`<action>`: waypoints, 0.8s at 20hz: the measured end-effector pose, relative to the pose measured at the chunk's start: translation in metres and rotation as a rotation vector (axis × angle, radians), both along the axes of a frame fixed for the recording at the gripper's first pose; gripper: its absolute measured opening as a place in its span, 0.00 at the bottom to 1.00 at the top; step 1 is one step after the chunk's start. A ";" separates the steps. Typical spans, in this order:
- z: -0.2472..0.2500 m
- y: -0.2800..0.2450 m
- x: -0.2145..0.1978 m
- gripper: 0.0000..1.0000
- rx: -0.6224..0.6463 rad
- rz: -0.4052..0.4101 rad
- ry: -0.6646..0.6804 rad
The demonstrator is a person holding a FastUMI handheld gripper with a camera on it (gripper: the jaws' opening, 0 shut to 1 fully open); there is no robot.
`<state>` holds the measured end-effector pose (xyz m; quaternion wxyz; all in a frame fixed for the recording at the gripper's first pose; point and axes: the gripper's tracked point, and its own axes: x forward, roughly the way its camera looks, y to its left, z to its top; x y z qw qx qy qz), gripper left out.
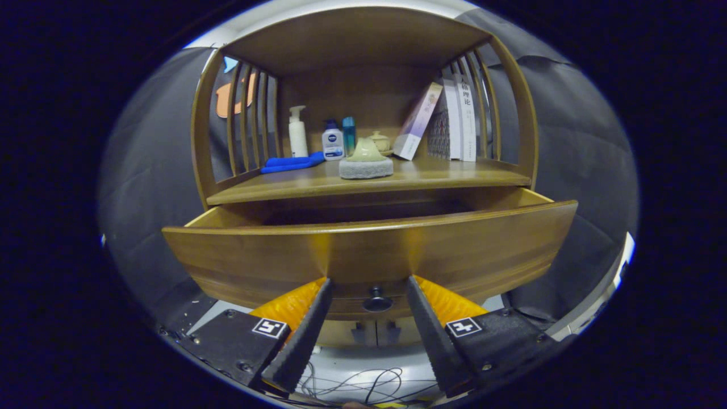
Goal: Pull open the drawer, take out the items inside it, and place them on the countertop above the cabinet.
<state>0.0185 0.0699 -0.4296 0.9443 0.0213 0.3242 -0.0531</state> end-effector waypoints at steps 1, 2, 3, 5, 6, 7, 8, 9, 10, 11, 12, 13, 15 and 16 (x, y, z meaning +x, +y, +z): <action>-0.001 -0.001 0.004 0.88 -0.005 0.000 0.001; -0.002 -0.001 0.009 0.87 -0.011 0.002 0.001; -0.003 -0.001 0.012 0.88 -0.013 0.002 0.003; -0.005 -0.002 0.019 0.88 -0.021 0.003 0.007; -0.006 -0.002 0.021 0.88 -0.027 0.003 0.010; -0.006 -0.002 0.024 0.88 -0.030 0.002 0.011; -0.008 -0.002 0.027 0.88 -0.032 0.002 0.015; -0.008 -0.002 0.030 0.88 -0.031 0.001 0.018; -0.009 -0.003 0.034 0.88 -0.031 0.000 0.020; -0.010 -0.003 0.037 0.88 -0.032 0.000 0.022; -0.011 -0.003 0.040 0.88 -0.032 0.000 0.023; -0.011 -0.002 0.043 0.88 -0.031 -0.001 0.023; -0.012 -0.003 0.048 0.88 -0.036 -0.004 0.023; -0.014 -0.003 0.052 0.88 -0.039 -0.004 0.022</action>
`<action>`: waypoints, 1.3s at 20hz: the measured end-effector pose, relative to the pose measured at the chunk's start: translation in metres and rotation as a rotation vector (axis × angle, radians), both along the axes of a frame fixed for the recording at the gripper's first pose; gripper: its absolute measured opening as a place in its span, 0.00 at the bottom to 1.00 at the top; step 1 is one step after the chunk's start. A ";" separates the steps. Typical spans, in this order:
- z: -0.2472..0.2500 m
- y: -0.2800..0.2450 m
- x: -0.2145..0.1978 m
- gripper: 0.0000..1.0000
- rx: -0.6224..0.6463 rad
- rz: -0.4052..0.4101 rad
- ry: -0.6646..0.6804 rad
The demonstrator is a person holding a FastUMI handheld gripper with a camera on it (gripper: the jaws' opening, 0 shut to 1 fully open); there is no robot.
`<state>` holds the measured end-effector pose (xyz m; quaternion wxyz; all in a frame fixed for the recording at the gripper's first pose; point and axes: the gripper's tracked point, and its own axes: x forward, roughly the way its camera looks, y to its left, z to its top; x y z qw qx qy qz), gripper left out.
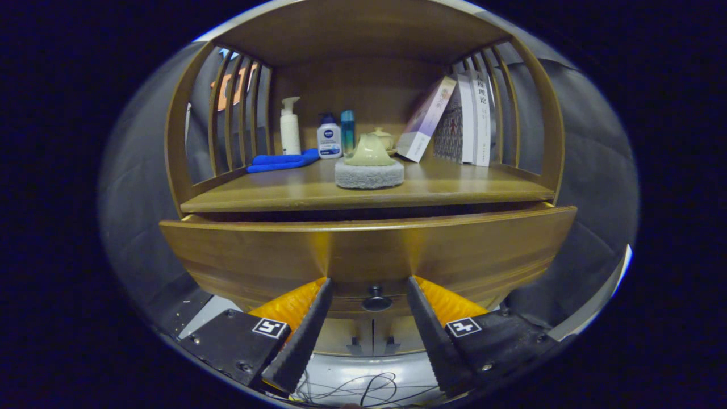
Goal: Pull open the drawer, take out the items inside it, and place them on the countertop above the cabinet.
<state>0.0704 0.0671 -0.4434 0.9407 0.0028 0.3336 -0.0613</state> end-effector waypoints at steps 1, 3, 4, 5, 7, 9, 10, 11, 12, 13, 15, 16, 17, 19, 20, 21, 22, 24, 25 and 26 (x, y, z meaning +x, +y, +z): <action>-0.001 0.000 0.003 0.88 -0.002 0.000 0.000; -0.002 0.000 0.008 0.88 -0.004 0.000 -0.001; -0.003 0.000 0.011 0.88 -0.005 -0.001 -0.001; -0.004 0.000 0.013 0.88 -0.005 -0.001 0.000; -0.004 0.000 0.018 0.88 -0.009 -0.002 0.002; -0.006 0.000 0.023 0.87 -0.012 -0.004 0.006; -0.007 0.000 0.026 0.87 -0.011 -0.007 0.008; -0.007 0.001 0.029 0.87 -0.011 -0.008 0.008; -0.007 0.001 0.030 0.87 -0.012 -0.010 0.005; -0.007 0.001 0.031 0.87 -0.021 -0.008 0.006; -0.008 0.002 0.031 0.87 -0.039 -0.001 0.001; -0.008 0.002 0.031 0.87 -0.043 0.001 0.000; -0.008 0.002 0.031 0.87 -0.043 0.001 0.000; -0.008 0.002 0.030 0.87 -0.044 0.004 0.005; -0.009 0.001 0.030 0.87 -0.046 0.009 0.009; -0.008 0.001 0.030 0.87 -0.046 0.017 0.012; -0.006 0.001 0.029 0.87 -0.043 0.025 0.007; 0.002 -0.002 0.027 0.87 -0.045 0.038 -0.007; 0.007 -0.003 0.026 0.87 -0.042 0.042 -0.012; 0.015 -0.004 0.025 0.87 -0.035 0.048 -0.020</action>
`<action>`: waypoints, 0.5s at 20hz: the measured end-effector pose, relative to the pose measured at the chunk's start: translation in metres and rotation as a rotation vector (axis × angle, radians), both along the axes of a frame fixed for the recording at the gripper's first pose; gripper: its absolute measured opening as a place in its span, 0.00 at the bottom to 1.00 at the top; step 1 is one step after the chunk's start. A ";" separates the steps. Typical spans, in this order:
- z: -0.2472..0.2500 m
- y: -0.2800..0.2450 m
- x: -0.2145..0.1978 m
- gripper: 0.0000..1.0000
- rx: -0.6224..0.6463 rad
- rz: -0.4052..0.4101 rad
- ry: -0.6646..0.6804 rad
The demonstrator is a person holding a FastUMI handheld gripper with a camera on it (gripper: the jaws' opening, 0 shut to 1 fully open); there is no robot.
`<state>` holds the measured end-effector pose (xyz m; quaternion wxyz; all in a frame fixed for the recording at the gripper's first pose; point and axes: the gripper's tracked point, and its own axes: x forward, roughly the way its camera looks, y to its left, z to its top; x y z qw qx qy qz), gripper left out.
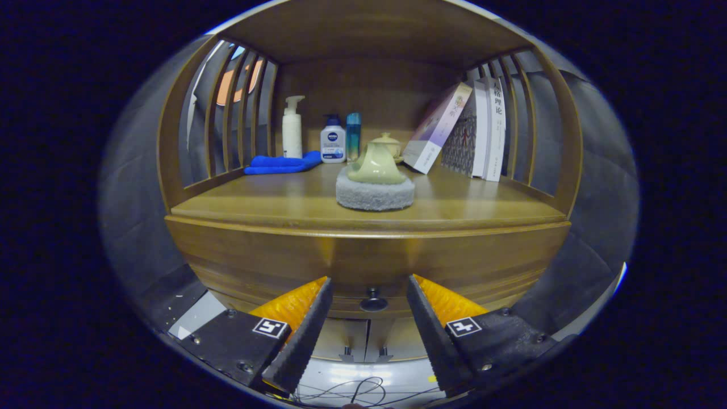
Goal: Pull open the drawer, take out the items inside it, and place them on the countertop above the cabinet.
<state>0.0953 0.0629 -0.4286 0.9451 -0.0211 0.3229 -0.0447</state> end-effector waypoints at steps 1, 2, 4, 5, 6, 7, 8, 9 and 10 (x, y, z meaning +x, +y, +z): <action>0.008 -0.002 0.000 0.87 0.005 0.002 -0.008; 0.015 -0.004 -0.001 0.88 0.007 0.004 -0.016; 0.031 -0.009 -0.005 0.87 0.008 0.009 -0.027; 0.041 -0.012 -0.008 0.87 0.011 0.012 -0.036; 0.048 -0.017 -0.011 0.87 0.014 0.008 -0.042; 0.055 -0.020 -0.016 0.87 0.020 0.007 -0.045; 0.063 -0.021 -0.021 0.88 0.027 0.010 -0.050; 0.071 -0.023 -0.025 0.87 0.029 0.018 -0.053; 0.079 -0.025 -0.029 0.87 0.027 0.028 -0.060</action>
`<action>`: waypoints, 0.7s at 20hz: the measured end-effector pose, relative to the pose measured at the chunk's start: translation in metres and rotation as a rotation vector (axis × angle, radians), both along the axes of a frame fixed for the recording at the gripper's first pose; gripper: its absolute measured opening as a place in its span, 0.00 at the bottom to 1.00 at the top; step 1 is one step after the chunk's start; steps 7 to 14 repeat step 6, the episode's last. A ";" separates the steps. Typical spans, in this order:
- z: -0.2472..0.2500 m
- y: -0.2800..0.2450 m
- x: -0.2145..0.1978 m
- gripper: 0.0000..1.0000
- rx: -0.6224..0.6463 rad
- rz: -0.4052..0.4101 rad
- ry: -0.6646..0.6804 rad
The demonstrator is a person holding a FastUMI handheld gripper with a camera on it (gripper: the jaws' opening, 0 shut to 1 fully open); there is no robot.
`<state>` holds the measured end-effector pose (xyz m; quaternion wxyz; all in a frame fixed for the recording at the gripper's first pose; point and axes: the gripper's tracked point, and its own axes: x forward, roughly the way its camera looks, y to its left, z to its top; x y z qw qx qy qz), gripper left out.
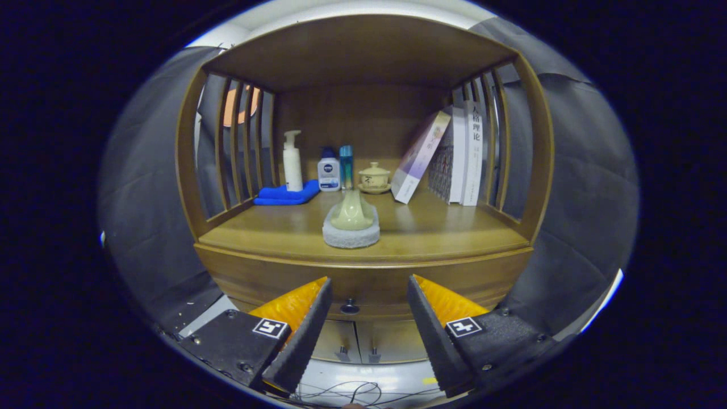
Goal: Pull open the drawer, take out the items inside it, and place them on the countertop above the cabinet.
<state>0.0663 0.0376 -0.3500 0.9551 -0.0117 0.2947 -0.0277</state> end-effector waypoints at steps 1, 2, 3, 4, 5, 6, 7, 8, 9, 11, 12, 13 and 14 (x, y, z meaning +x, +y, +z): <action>0.009 -0.003 -0.004 0.87 -0.008 0.007 -0.010; 0.018 -0.006 -0.008 0.88 -0.014 0.015 -0.021; 0.027 -0.008 -0.012 0.87 -0.014 0.020 -0.030; 0.034 -0.011 -0.017 0.87 -0.012 0.023 -0.031; 0.044 -0.013 -0.023 0.87 -0.004 0.021 -0.035; 0.056 -0.015 -0.027 0.87 0.007 0.023 -0.047; 0.056 -0.015 -0.027 0.87 0.007 0.023 -0.047; 0.056 -0.015 -0.027 0.87 0.007 0.023 -0.047; 0.056 -0.015 -0.027 0.87 0.007 0.023 -0.047; 0.056 -0.015 -0.027 0.87 0.007 0.023 -0.047; 0.056 -0.015 -0.027 0.87 0.007 0.023 -0.047; 0.056 -0.015 -0.027 0.87 0.007 0.023 -0.047; 0.056 -0.015 -0.027 0.87 0.007 0.023 -0.047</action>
